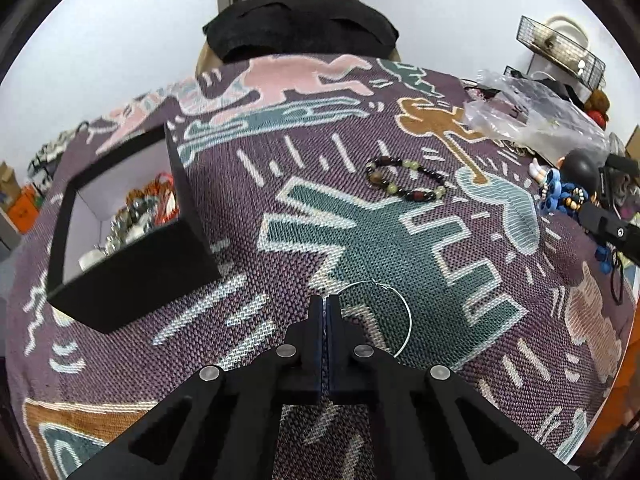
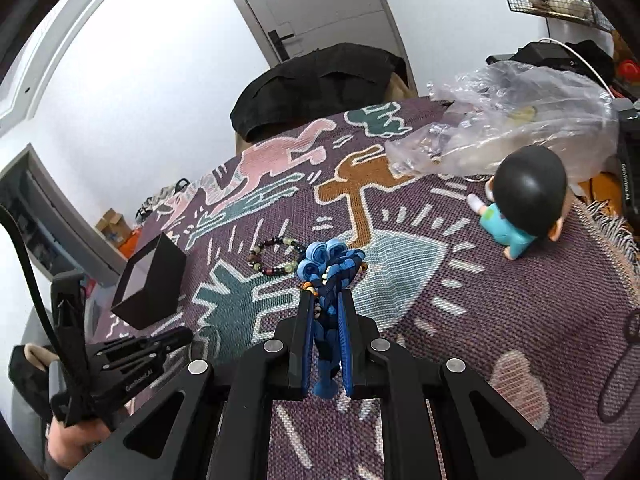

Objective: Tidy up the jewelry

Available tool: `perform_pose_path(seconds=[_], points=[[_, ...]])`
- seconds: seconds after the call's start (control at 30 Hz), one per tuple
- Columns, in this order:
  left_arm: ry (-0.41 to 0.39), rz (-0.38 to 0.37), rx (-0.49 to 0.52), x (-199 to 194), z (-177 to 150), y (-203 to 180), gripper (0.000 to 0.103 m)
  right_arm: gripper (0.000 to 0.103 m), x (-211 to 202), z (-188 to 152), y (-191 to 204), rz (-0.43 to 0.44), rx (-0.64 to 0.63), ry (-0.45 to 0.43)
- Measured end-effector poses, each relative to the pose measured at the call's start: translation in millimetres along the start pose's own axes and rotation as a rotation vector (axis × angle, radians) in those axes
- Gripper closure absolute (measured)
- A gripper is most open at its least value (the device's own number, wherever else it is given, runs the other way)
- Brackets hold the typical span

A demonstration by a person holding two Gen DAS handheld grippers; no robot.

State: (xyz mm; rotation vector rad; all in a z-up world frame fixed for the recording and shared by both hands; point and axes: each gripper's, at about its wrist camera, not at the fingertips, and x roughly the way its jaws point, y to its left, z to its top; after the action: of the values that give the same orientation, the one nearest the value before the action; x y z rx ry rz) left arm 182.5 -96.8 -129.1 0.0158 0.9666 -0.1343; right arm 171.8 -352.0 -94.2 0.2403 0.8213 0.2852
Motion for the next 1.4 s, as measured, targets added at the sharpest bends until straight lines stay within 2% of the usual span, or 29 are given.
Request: perform_pose_path(seconds=[0.3,0.33,0.4,0.43,0.47,0.53,0.77,0.83,0.93,1.0,1.03,1.07,1.27,1.4], points=[[-0.004,-0.025,-0.028,-7,6,3,0.100,0.091,-7,3,-5,0.004,0.012,-0.018],[0.026,-0.034,-0.035,-3,7,3,0.095,0.091,-6,2,-6,0.004,0.013,-0.017],[0.082,-0.041,-0.046,6,8,2,0.071,0.091,-6,2,-8,0.004,0.017,-0.016],[0.092,-0.042,-0.050,8,8,0,0.051,0.091,-6,2,-10,0.003,0.020,-0.016],[0.080,-0.045,-0.051,9,7,-2,0.035,0.091,-7,3,-13,0.002,0.026,-0.018],[0.039,-0.035,-0.033,6,7,-8,0.029,0.091,-10,4,-19,-0.005,0.035,-0.025],[0.078,0.023,0.048,25,6,-29,0.028,0.091,-18,6,-42,-0.027,0.079,-0.043],[0.052,0.041,0.055,25,5,-31,0.026,0.091,-19,4,-47,-0.029,0.089,-0.042],[0.038,0.031,0.034,25,4,-27,0.026,0.091,-16,3,-49,-0.029,0.092,-0.035],[0.026,0.019,0.045,23,3,-28,0.036,0.091,-14,1,-49,-0.027,0.093,-0.029],[0.021,0.015,0.053,20,2,-29,0.049,0.091,-13,1,-48,-0.025,0.092,-0.027],[0.021,0.013,0.056,19,3,-30,0.052,0.091,-11,0,-47,-0.024,0.091,-0.025],[0.028,-0.025,0.050,14,4,-26,0.053,0.091,-7,1,-36,-0.009,0.071,-0.018],[-0.023,-0.029,0.047,-5,9,-23,0.053,0.091,-5,2,-26,0.000,0.058,-0.015]])
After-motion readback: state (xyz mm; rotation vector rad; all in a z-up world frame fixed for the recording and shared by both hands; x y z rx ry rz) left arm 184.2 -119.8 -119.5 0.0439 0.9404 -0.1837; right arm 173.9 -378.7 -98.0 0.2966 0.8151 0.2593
